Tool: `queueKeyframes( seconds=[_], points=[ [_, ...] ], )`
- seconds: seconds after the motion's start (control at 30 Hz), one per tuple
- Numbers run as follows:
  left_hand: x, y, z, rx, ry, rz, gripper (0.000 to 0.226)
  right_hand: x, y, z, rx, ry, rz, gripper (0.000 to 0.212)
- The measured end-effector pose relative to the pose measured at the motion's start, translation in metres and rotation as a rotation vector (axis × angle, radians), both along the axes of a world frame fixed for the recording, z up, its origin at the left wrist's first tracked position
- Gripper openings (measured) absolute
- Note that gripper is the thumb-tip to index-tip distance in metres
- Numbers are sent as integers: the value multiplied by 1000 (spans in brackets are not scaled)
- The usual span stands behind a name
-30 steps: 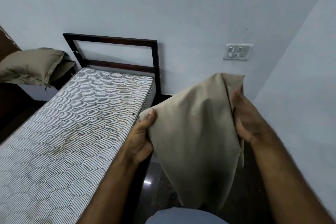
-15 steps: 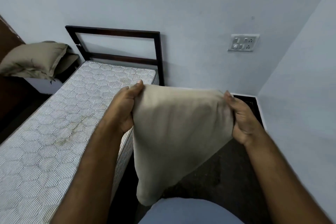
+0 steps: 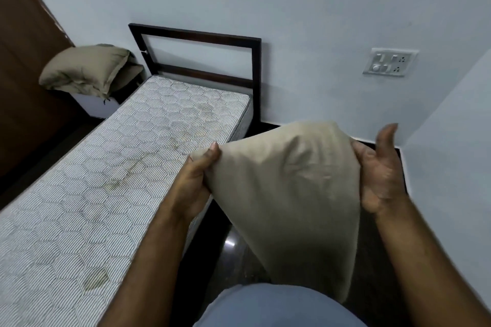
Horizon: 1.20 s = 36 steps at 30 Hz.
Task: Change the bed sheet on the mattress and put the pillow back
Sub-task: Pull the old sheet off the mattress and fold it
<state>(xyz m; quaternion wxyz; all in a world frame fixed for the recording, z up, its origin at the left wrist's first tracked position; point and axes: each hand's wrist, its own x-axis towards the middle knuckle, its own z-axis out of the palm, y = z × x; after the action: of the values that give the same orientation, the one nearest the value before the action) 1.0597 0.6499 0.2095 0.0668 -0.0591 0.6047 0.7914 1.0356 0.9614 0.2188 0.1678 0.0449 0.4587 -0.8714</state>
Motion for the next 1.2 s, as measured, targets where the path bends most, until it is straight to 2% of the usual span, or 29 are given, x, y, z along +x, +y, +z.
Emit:
queueKeyframes(
  seconds=[0.17,0.27,0.3,0.37,0.43,0.47,0.5,0.6,0.73,0.83,0.9,0.97,1.0,1.1,1.2],
  points=[
    [-2,13,11,104,56,24,39,12,4,-6,359,121,254,90],
    [-3,10,10,128,89,60,43,5,-5,-7,342,127,120,80],
    [-2,7,12,152,72,90,51,-1,-8,-6,271,69,56,73],
    [2,-8,11,156,35,127,85,-13,-12,0,148,-29,-3,65],
    [8,-22,5,0,24,65,114,-23,-14,3,106,-48,26,64],
    [12,-25,0,-88,37,68,116,-25,-17,6,85,-51,48,68],
    [18,-24,-5,-136,40,63,110,-26,-20,9,69,-52,87,73],
    [28,-9,-11,-122,88,149,70,-29,-29,10,115,-34,202,84],
    [23,5,-19,-86,60,317,78,-39,-32,-5,206,-111,194,79],
    [27,17,-23,-49,67,367,67,-51,-21,-14,196,-179,89,55],
    [32,21,-27,-69,87,397,58,-56,-19,-16,239,-99,48,29],
    [37,13,-30,-140,118,407,59,-63,-25,-20,280,5,55,16],
    [40,9,-30,-196,130,418,54,-65,-31,-20,294,39,70,19],
    [53,-13,-32,-270,150,476,33,-76,-55,-23,344,122,150,47],
    [62,-33,-32,-195,140,503,32,-87,-81,-26,355,253,350,60]
  ],
)
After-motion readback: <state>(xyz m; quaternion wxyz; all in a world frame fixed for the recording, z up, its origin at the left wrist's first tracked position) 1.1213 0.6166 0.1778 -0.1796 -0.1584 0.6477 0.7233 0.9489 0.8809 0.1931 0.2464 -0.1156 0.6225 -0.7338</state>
